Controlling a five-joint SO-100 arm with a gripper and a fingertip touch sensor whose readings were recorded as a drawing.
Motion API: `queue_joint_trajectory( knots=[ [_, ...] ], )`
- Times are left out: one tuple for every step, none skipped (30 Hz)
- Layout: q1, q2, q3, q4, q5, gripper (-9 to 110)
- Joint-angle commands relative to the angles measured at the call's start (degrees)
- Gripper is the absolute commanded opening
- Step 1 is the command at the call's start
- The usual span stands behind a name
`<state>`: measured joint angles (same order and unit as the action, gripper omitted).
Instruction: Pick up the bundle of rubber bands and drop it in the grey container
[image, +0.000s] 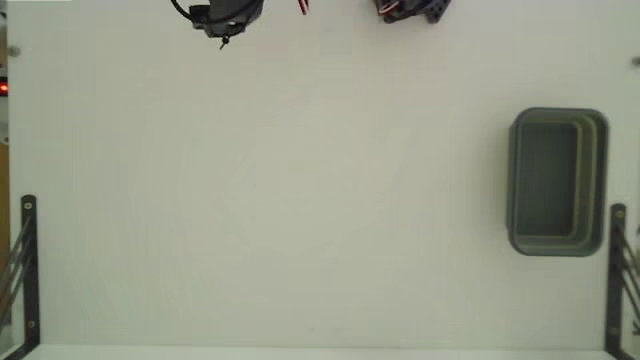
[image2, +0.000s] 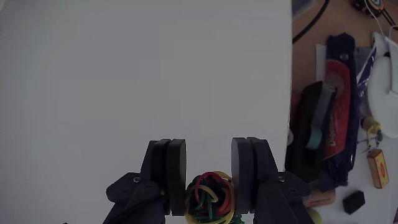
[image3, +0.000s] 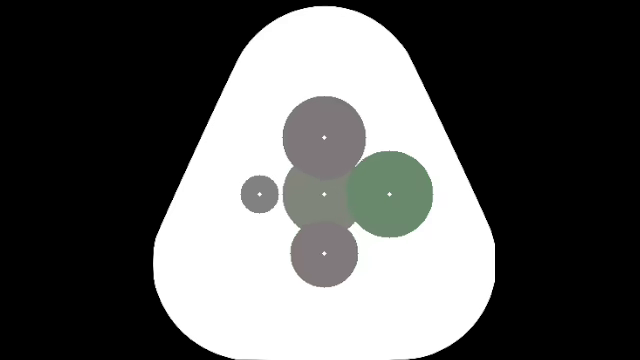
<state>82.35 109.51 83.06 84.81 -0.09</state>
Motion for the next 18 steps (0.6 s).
queue_joint_trajectory(
  knots=[
    [0.87,0.59,-5.26,1.88,0.09,42],
    [0.87,0.09,-6.62,2.75,0.09,42],
    [0.87,-0.41,-8.0,3.63,0.09,42],
    [0.87,-0.76,-8.94,4.22,0.09,42],
    [0.87,-1.29,-10.36,5.12,0.09,42],
    [0.87,-1.83,-11.81,6.02,0.09,42],
    [0.87,-2.2,-12.77,6.61,0.09,42],
    [0.87,-2.73,-14.16,7.47,0.09,42],
    [0.87,-3.26,-15.51,8.29,0.09,42],
    [0.87,-3.57,-16.31,8.78,0.09,42],
    [0.87,-3.92,-17.19,9.32,0.09,42],
    [0.87,-4.1,-17.65,9.59,0.09,42],
    [0.87,-4.14,-17.76,9.66,0.09,42],
    [0.87,-4.14,-17.76,9.66,0.09,42],
    [0.87,-4.14,-17.76,9.66,0.09,42],
    [0.87,-4.14,-17.76,9.66,0.09,42],
    [0.87,-4.14,-17.76,9.66,0.09,42],
    [0.87,-4.14,-17.76,9.66,0.09,42]
  ],
)
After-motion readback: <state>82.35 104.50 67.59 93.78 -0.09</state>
